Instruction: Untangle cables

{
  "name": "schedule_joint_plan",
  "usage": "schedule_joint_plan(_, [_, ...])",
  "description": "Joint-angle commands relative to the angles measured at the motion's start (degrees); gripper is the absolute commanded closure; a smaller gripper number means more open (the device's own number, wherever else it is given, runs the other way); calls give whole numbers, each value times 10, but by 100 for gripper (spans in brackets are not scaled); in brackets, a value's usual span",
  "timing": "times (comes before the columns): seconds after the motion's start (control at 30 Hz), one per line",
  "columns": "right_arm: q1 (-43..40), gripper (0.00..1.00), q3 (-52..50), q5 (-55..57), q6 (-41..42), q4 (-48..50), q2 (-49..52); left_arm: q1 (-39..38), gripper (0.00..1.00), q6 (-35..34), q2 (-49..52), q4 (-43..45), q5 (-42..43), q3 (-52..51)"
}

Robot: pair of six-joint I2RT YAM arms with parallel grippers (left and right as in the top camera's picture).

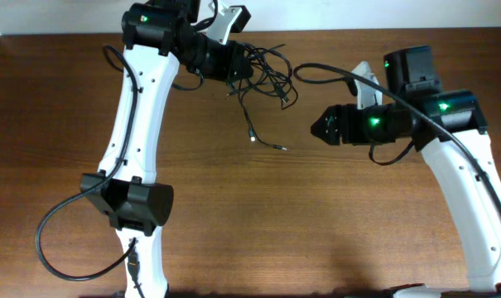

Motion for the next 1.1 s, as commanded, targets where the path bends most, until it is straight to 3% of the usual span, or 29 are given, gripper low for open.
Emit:
schedule_joint_plan(0.0, [3, 26, 1, 11, -7, 3, 5, -1, 100, -4, -10, 2, 5, 6])
schedule_joint_plan(0.1, [3, 22, 1, 8, 2, 36, 5, -1, 100, -4, -10, 2, 5, 6])
schedule_joint_plan(0.4, [3, 22, 1, 4, 56, 70, 6, 0, 100, -4, -10, 30, 3, 6])
schedule_joint_plan(0.67, [3, 22, 1, 4, 112, 96, 10, 14, 100, -6, -10, 42, -78, 6])
schedule_joint_plan(1.07, [3, 22, 1, 4, 116, 95, 25, 23, 100, -15, -10, 42, -91, 6])
